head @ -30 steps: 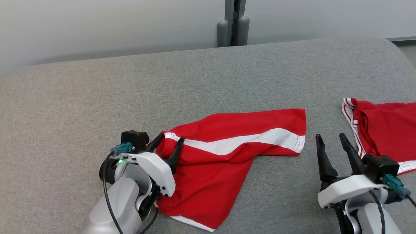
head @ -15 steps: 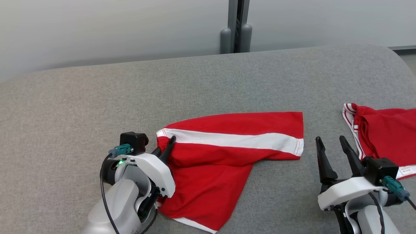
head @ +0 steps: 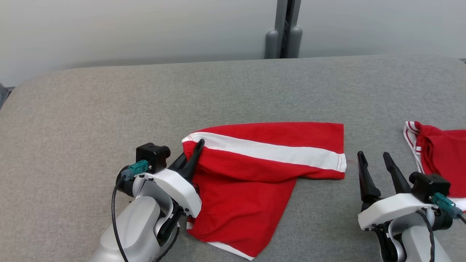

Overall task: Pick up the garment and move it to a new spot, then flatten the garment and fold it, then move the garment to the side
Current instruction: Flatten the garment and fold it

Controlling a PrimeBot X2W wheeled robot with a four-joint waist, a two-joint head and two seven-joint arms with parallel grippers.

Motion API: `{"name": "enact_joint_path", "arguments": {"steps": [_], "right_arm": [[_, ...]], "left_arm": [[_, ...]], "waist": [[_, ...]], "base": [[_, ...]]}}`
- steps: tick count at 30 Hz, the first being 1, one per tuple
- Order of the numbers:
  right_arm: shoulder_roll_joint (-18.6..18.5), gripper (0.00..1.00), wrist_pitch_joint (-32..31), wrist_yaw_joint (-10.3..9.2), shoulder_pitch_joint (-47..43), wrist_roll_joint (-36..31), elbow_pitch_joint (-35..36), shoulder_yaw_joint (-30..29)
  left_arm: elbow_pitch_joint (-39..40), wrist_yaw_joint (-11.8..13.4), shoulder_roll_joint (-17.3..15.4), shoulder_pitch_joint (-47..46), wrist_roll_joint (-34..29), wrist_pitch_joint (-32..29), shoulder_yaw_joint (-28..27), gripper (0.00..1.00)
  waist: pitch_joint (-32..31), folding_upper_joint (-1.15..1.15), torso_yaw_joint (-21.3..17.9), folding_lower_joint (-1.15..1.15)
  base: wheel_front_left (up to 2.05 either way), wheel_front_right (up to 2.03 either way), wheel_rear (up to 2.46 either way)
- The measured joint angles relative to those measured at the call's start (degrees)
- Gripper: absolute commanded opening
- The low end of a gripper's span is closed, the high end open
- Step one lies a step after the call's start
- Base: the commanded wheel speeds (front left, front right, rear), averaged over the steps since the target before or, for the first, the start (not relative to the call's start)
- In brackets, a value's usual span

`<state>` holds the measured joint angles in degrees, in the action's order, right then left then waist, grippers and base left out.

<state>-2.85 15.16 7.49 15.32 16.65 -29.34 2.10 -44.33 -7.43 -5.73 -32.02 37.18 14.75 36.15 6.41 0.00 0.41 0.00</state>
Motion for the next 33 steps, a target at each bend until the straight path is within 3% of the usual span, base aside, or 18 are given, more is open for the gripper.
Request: {"name": "enact_joint_path", "arguments": {"steps": [6,17,18,19,20,31,33], "right_arm": [[-0.52,1.0,0.0,0.0,3.87,4.07,-9.14,0.94],[-1.75,1.0,0.0,0.0,10.72,10.45,-22.01,8.81],[-1.85,0.45,-0.01,0.0,11.1,11.02,-22.19,9.14],[-2.02,0.11,-0.01,0.0,11.38,11.15,-22.05,9.4],[-2.34,0.0,0.0,0.0,11.55,11.02,-21.76,9.57],[-3.11,0.0,0.0,0.0,10.68,9.12,-20.24,8.93],[-3.0,0.05,-0.01,0.0,10.53,9.38,-20.9,9.33]], "left_arm": [[5.43,0.0,-0.49,0.74,-3.71,0.16,-1.2,0.0],[10.66,0.0,0.35,3.66,-7.37,0.16,-1.76,0.0],[10.79,0.0,0.36,3.67,-7.44,0.16,-1.68,0.0],[10.9,0.0,0.41,3.67,-7.46,0.16,-1.63,0.0],[10.95,0.0,0.42,3.69,-7.54,0.16,-1.63,0.0],[11.15,0.0,0.38,4.54,-8.88,0.16,-3.23,0.0],[11.26,0.0,0.43,4.54,-8.94,0.16,-3.37,0.0]], "waist": [[1.4,0.0,2.07,0.0],[2.89,0.0,4.64,0.0],[2.91,0.0,4.79,0.0],[2.92,0.0,4.91,0.0],[2.92,0.0,4.99,0.0],[2.04,0.0,4.68,0.0],[2.02,0.0,4.63,0.0]], "base": [[0.0,0.0,0.0],[0.0,0.0,0.0],[0.0,0.0,0.0],[0.0,0.0,0.0],[0.0,0.0,0.0],[0.0,0.0,0.0],[0.0,0.0,0.0]]}}
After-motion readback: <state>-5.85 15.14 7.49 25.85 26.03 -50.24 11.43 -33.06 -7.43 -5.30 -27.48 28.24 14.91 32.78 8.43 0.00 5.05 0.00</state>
